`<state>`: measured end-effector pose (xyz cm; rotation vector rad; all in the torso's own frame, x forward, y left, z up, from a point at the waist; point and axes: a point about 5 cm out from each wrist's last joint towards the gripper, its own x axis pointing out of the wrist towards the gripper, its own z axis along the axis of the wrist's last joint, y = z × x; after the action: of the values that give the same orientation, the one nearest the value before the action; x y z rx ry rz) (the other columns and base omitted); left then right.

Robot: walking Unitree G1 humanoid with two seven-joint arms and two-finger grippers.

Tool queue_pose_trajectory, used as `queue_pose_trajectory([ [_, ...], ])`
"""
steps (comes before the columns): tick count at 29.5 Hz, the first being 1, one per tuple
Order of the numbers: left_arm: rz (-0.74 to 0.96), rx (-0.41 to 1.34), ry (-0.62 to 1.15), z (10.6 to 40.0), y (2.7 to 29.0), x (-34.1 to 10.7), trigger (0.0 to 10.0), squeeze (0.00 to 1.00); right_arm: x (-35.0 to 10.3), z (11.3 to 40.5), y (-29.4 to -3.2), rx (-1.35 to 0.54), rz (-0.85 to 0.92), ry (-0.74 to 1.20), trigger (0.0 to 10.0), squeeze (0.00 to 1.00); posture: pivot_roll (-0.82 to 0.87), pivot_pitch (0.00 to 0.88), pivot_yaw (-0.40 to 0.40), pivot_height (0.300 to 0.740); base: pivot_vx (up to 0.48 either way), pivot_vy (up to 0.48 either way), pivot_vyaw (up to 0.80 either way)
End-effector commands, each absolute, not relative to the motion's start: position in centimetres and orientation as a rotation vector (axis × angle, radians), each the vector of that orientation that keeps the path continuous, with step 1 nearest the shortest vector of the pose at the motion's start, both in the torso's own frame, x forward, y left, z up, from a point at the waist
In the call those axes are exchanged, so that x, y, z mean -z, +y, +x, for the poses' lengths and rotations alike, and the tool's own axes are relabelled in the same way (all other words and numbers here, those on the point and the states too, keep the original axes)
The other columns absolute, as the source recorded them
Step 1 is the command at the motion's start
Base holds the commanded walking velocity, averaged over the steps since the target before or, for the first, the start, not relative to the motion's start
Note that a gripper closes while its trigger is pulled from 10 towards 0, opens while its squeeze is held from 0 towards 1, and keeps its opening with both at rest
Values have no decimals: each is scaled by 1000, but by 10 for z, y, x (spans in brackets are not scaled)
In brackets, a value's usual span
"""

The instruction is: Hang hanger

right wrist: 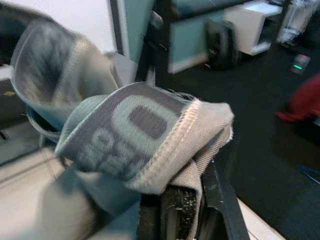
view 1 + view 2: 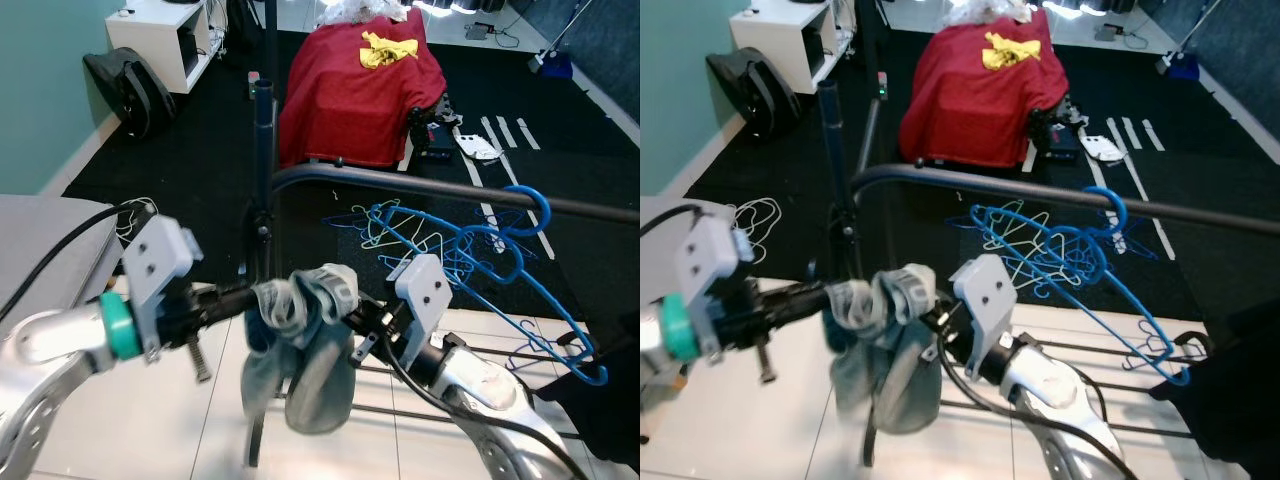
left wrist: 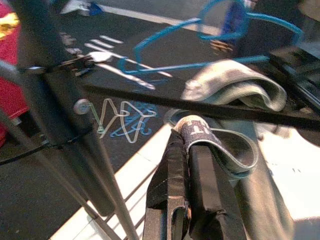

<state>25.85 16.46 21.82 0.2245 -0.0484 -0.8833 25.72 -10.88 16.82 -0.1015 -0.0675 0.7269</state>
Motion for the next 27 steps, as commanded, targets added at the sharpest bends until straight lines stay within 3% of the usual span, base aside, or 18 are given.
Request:
queue_pose_trajectory([
  [1,236,826,-27,264,165,-209,10000,0,-165,261,-120,-647,-109,-61,10000,1000,-11,48,53,740,0,0,0],
  [4,240,767,-13,269,166,-202,10000,0,-164,263,-128,-592,-128,-59,10000,1000,-16,51,54,740,0,0,0],
  [5,269,628,-4,281,171,-195,10000,0,-162,260,-140,-527,-178,-44,10000,0,-35,72,44,740,0,0,0],
  [8,276,544,-30,286,179,-200,10000,0,-162,247,-146,-563,-169,-26,10000,0,-41,84,43,740,0,0,0],
  [12,300,414,-32,294,204,-204,10000,0,-162,200,-152,-859,-161,96,10000,0,-49,107,57,740,0,0,0],
  [15,291,414,-46,294,206,-208,10000,0,-161,190,-161,-882,-205,138,10000,0,-54,108,60,740,0,0,0],
  [20,305,597,-68,283,189,-212,10000,0,-175,199,-180,-769,-287,72,10000,0,-57,108,68,740,0,0,0],
  [25,414,918,-46,256,160,-208,10000,0,-229,246,-201,-341,-437,-240,10000,0,-52,98,75,740,0,0,0],
  [27,421,953,-45,253,157,-209,10000,0,-236,250,-204,-271,-488,-276,10000,0,-52,98,75,740,0,0,0],
])
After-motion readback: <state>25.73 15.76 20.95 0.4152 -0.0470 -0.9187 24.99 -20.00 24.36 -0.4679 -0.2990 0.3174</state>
